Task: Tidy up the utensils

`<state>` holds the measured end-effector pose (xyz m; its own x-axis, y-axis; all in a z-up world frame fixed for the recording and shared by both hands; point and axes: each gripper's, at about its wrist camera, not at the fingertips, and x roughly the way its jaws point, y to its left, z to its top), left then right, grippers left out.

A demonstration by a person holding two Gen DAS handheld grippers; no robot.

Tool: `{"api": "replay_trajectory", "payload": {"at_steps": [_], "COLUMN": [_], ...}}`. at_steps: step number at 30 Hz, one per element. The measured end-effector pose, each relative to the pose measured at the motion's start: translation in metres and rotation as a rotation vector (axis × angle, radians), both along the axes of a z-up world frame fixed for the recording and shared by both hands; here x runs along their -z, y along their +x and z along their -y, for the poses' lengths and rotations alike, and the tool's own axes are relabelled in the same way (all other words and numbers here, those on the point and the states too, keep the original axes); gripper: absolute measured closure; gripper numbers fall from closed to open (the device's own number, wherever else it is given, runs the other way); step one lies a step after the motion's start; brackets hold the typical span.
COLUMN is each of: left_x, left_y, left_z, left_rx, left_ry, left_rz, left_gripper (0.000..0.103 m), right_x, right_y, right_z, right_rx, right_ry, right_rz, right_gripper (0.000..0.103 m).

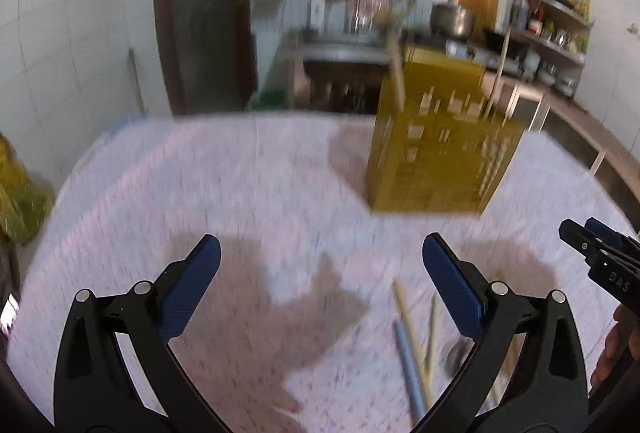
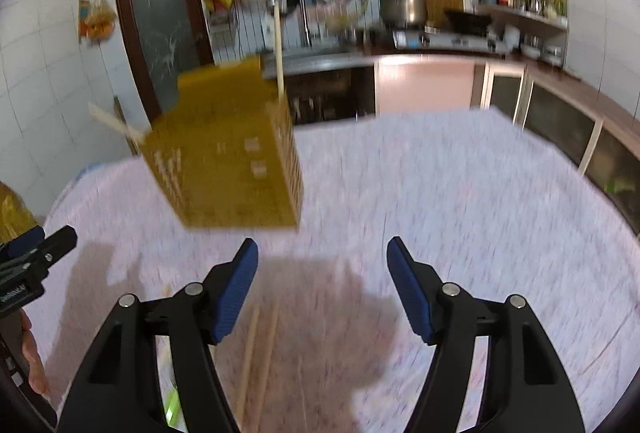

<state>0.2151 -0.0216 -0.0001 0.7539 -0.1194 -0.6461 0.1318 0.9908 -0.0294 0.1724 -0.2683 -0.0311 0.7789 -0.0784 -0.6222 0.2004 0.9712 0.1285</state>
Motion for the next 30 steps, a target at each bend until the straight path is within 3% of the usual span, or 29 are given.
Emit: {"api": "replay_trajectory", "payload": {"at_steps": [6, 12, 15, 20, 22, 23, 30], "left_x": [0.05, 0.062, 0.062, 0.067, 0.068, 0.068, 0.069], "left_y": [0.004, 0.003, 0.004, 0.001, -0.002, -0.003, -0.014], "left_z": [0.007, 0.003, 0.001, 0.004, 0.005, 0.006, 0.012], "left_rx": [0.003, -0.008, -0.013, -0.011, -0.009, -0.008, -0.003], "left_ry": [0.025, 0.004, -0.009, -0.001, 0.001, 0.002, 0.027], "left_rz": [-0.143, -0.17, -0.179, -0.196, -0.201, -0.202, -0.206], "left_gripper": [0.005, 0.005, 0.005, 0.005, 0.005, 0.005, 0.005], "right_x": [0.039, 0.05, 0.052, 0.053, 0.052, 0.052, 0.049], "right_y": [0.004, 0.013, 0.015, 0.013, 0.012, 0.01, -0.001], "right_z": [-0.011, -0.019, -0.028, -0.042, -0.045, -0.046, -0.034], "right_rx": [0.004, -0.006, -0.011, -0.006, -0.018, -0.027, -0.056], "right_ry": [-0.008, -0.007, -0.024, -0.052, -0.042, -0.036, -0.022], "right_rz": [-0.102, -0.15, -0.183, -0.197, -0.194, -0.192, -0.2], "right_gripper": [0.037, 0.038, 0.053, 0.069, 0.089, 0.093, 0.097]}}
